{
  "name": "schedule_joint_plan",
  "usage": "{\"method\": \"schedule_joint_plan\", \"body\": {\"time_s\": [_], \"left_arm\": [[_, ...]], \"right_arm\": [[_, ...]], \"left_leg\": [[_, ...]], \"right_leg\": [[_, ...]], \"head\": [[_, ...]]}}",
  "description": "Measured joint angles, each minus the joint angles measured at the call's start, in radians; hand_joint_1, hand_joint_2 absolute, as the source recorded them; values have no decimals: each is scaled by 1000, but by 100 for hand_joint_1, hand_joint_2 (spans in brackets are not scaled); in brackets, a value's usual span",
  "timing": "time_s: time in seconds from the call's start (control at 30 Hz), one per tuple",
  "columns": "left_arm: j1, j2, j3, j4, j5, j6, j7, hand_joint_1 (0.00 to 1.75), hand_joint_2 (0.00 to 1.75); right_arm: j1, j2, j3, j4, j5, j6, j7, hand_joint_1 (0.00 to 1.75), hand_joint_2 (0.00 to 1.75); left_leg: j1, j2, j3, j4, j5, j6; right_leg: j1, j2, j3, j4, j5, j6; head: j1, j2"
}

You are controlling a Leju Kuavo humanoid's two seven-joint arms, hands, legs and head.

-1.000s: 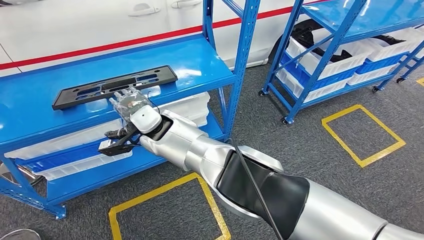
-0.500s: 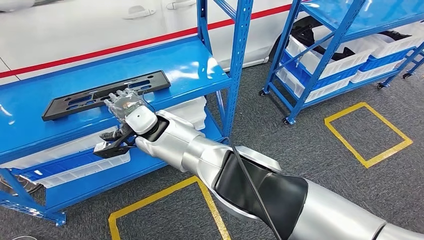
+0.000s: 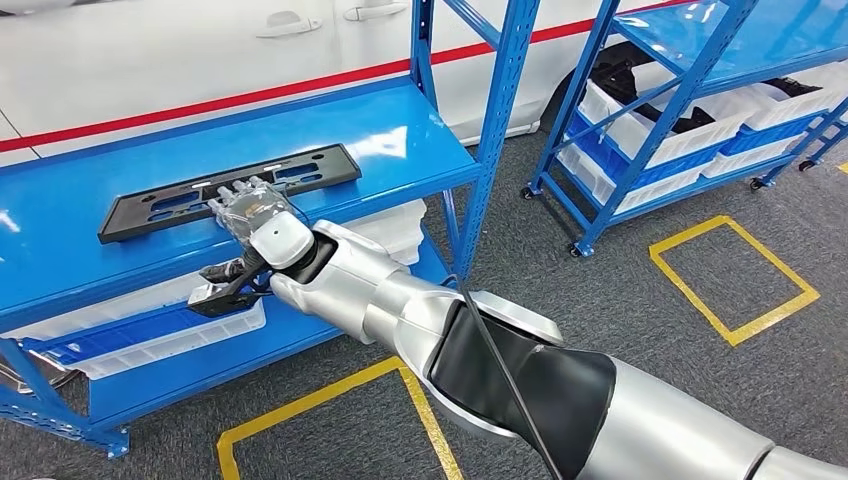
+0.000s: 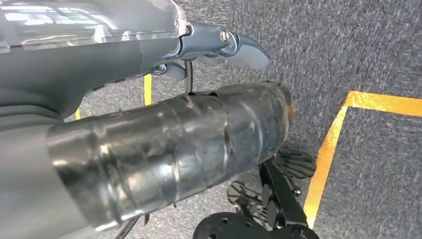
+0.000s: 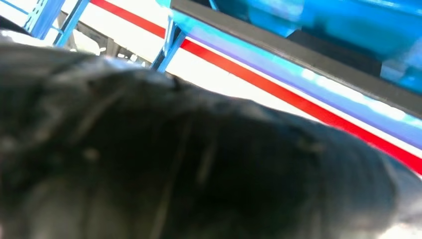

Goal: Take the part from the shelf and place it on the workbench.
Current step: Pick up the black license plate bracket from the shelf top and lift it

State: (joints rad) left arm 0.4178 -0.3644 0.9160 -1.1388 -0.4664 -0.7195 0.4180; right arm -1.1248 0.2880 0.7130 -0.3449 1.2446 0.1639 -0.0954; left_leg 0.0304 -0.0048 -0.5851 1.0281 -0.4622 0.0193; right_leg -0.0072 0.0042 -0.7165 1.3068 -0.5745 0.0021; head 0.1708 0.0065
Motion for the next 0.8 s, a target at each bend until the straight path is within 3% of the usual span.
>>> {"method": "schedule_joint_plan", "body": {"time_s": [0.07, 0.13, 0.2, 0.27, 0.33, 0.43, 0.47, 0.5, 0.57, 0.63, 0.67, 0.8], "left_arm": [[0, 0, 1, 0, -2, -1, -1, 0, 0], [-1, -1, 2, 0, -5, -2, -2, 0, 0], [-3, -1, 3, 1, -8, -2, -4, 0, 0], [-5, -1, 3, 2, -11, -2, -6, 0, 0], [-7, 0, 3, 2, -14, -3, -8, 0, 0], [-7, 0, 4, 3, -16, -4, -9, 0, 0], [-7, 0, 4, 3, -17, -4, -9, 0, 0], [-7, 0, 5, 3, -16, -4, -9, 0, 0], [-7, 0, 5, 4, -17, -4, -9, 0, 0], [-8, 0, 7, 4, -18, -5, -10, 0, 0], [-8, 0, 8, 5, -20, -5, -11, 0, 0], [-10, -1, 11, 9, -29, -7, -16, 0, 0]], "right_arm": [[0, 0, 0, 0, -1, 0, 0, 0, 0], [-3, 0, 0, 0, -3, 0, 0, 0, 0], [-4, 0, 0, 0, -4, 0, 0, 0, 0], [-5, 0, 0, 0, -5, 0, 0, 0, 0], [-6, 0, 0, -1, -6, 0, 0, 0, 0], [-4, 2, 1, -1, -6, 0, 0, 0, 0], [-1, 2, 2, 0, -6, 0, 0, 0, 0], [2, 2, 4, 0, -6, 0, 0, 0, 0], [3, 2, 10, 0, -6, 1, 0, 0, 0], [1, 1, 15, 0, -7, 2, 0, 0, 0], [1, 1, 16, 0, -8, 3, 0, 0, 0], [0, 2, 17, 0, -13, 5, 0, 0, 0]], "left_leg": [[0, -2, 16, 0, -10, -4], [-3, -2, 28, -1, -20, -12], [-4, -2, 31, -5, -24, -23], [-2, 0, 36, -8, -28, -34], [-2, 2, 22, 31, -51, -41], [-1, 2, -77, 212, -123, -50], [-1, 2, -107, 256, -128, -52], [-1, 2, -120, 261, -110, -54], [-1, 3, -92, 165, -28, -54], [-3, 3, -45, 52, 22, -47], [-5, 2, -33, 24, 26, -41], [-3, -1, -22, 7, 14, -16]], "right_leg": [[1, 0, 36, -113, 88, -9], [9, -1, 83, -228, 139, -22], [17, -1, 99, -262, 135, -28], [14, -1, 109, -277, 134, -35], [8, -1, 126, -294, 135, -45], [9, -3, 142, -300, 126, -56], [11, -3, 147, -299, 121, -57], [12, -3, 152, -297, 116, -57], [11, -2, 164, -290, 101, -53], [14, 0, 169, -278, 84, -44], [16, 0, 169, -274, 79, -39], [17, 1, 164, -263, 64, -22]], "head": [[0, 0], [0, 0], [0, 0], [0, 0], [-1, 0], [-1, 0], [-1, 0], [-1, 0], [-1, 0], [0, 0], [0, 0], [0, 0]]}}
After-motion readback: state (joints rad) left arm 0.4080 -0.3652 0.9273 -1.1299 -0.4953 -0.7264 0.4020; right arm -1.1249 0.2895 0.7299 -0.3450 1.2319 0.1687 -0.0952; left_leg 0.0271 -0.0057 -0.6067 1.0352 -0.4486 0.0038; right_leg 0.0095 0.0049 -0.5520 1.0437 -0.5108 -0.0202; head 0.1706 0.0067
